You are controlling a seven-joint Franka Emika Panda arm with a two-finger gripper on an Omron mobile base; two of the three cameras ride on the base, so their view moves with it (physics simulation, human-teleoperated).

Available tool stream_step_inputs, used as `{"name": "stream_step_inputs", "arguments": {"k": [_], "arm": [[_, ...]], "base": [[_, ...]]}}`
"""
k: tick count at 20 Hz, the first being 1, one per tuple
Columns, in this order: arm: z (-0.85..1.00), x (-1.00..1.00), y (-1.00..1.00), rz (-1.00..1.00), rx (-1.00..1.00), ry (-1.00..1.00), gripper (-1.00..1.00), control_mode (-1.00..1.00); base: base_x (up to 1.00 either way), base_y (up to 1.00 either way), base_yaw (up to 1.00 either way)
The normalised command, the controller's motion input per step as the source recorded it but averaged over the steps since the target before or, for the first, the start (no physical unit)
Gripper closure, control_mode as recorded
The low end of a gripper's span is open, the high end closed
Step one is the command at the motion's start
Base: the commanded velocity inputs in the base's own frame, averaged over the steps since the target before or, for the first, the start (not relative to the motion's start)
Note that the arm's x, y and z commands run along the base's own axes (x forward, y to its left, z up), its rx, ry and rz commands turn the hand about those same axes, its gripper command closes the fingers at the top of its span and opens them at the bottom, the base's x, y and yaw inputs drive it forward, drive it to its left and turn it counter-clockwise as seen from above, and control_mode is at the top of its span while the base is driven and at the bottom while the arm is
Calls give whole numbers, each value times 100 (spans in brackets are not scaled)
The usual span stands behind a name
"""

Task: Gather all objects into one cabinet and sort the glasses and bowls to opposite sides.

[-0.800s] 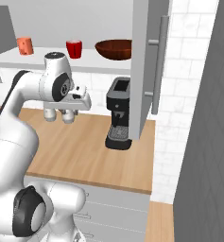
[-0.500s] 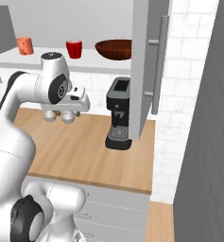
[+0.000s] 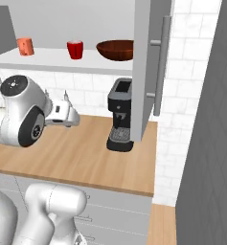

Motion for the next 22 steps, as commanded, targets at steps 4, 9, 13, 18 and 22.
{"name": "stream_step_inputs", "arguments": {"k": [4, 9, 13, 18, 22], "arm": [[43, -100, -12, -14, 1, -41, -100, -100], [45, -100, -2, -17, 16, -25, -100, -100], [50, -95, -7, -12, 29, -8, -100, -100], [9, -24, 0, -5, 9, 0, -100, -100], [-26, 0, 2, 12, -1, 19, -100, -100]], "base": [[0, 0, 0], [0, 0, 0], [0, 0, 0], [0, 0, 0], [0, 0, 0]]}}
